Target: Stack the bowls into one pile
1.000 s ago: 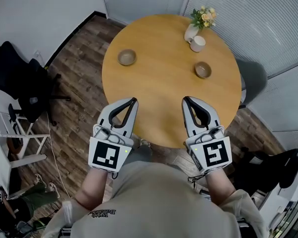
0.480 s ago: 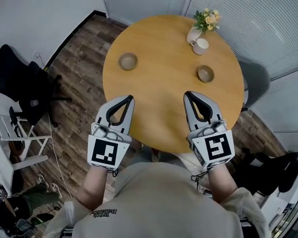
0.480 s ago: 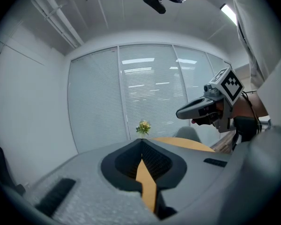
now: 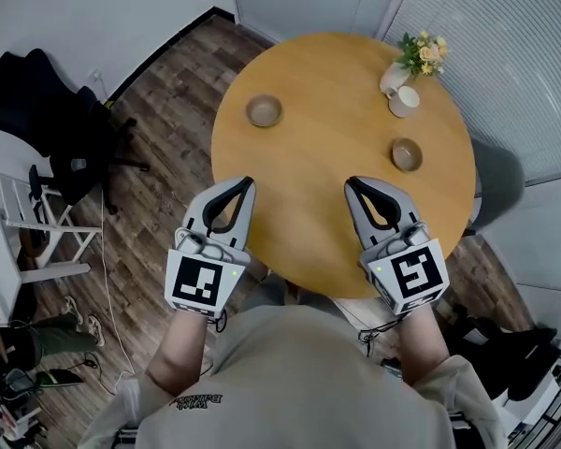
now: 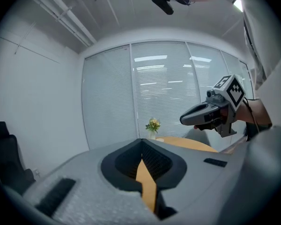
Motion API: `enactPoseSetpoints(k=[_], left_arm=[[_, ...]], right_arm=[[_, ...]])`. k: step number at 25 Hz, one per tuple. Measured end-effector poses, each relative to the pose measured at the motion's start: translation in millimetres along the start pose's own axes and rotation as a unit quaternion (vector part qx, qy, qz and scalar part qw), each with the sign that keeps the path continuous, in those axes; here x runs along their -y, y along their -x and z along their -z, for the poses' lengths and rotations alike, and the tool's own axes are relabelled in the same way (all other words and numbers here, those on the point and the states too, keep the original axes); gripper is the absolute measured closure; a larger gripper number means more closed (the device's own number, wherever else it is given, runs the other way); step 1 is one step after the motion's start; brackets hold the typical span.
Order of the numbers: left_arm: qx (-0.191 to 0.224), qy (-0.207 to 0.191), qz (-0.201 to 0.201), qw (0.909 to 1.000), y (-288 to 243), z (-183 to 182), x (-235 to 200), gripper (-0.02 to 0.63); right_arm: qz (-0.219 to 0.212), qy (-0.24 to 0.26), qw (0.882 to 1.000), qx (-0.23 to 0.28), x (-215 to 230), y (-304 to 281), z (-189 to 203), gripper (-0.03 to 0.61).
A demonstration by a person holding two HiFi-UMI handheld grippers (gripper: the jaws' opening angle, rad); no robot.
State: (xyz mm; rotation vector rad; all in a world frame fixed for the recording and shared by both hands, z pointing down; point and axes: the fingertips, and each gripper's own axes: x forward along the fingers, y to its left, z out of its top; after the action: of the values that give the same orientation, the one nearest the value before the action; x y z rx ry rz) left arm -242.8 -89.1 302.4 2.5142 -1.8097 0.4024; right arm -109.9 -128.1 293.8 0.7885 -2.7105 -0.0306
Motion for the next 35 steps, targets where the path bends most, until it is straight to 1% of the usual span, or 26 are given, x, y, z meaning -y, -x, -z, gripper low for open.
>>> enactPoseSetpoints(k=[4, 8, 11, 12, 15, 17, 21, 24, 29, 31, 35], left_arm=[[-0.007, 0.003, -0.015, 0.9998, 1, 2, -5, 0.594], [-0.008, -0.011, -0.028, 0.9995, 0, 0, -13, 0.594], [-0.005, -0.004, -0.047, 0.9989, -2, -6, -23, 0.592], [-0.005, -0.010, -0.050, 0.9987, -4, -7, -27, 0.593], [-0.004, -0.033, -0.052, 0.9981, -13, -6, -38, 0.594], [-0.005, -0.035, -0.054, 0.9979, -18, -6, -44, 0.592], [-0.004, -0.029, -0.057, 0.9980, -29, -3, -58, 0.594], [-0.008, -0.027, -0.058, 0.9979, -39, 4, -68, 0.594], [-0.016, -0.016, -0.061, 0.9979, -56, 23, -85, 0.594], [-0.019, -0.007, -0.068, 0.9975, -62, 34, -94, 0.594], [-0.041, 0.008, -0.076, 0.9962, -77, 64, -110, 0.594]], right_arm=[[-0.017, 0.009, 1.000, -0.007, 2, -7, 1, 0.548], [-0.029, 0.027, 0.999, -0.005, 10, -19, -6, 0.546], [-0.040, 0.044, 0.998, -0.012, 14, -34, -13, 0.545], [-0.045, 0.048, 0.998, -0.015, 15, -40, -14, 0.543], [-0.061, 0.054, 0.996, -0.026, 19, -61, -13, 0.506], [-0.069, 0.055, 0.995, -0.038, 21, -75, -10, 0.465], [-0.091, 0.078, 0.991, -0.059, 14, -107, -4, 0.448], [-0.113, 0.098, 0.986, -0.079, 8, -135, 8, 0.448], [-0.141, 0.099, 0.979, -0.110, -1, -181, 37, 0.448], [-0.147, 0.107, 0.976, -0.124, -2, -200, 50, 0.448], [-0.158, 0.133, 0.966, -0.155, -3, -237, 77, 0.448]])
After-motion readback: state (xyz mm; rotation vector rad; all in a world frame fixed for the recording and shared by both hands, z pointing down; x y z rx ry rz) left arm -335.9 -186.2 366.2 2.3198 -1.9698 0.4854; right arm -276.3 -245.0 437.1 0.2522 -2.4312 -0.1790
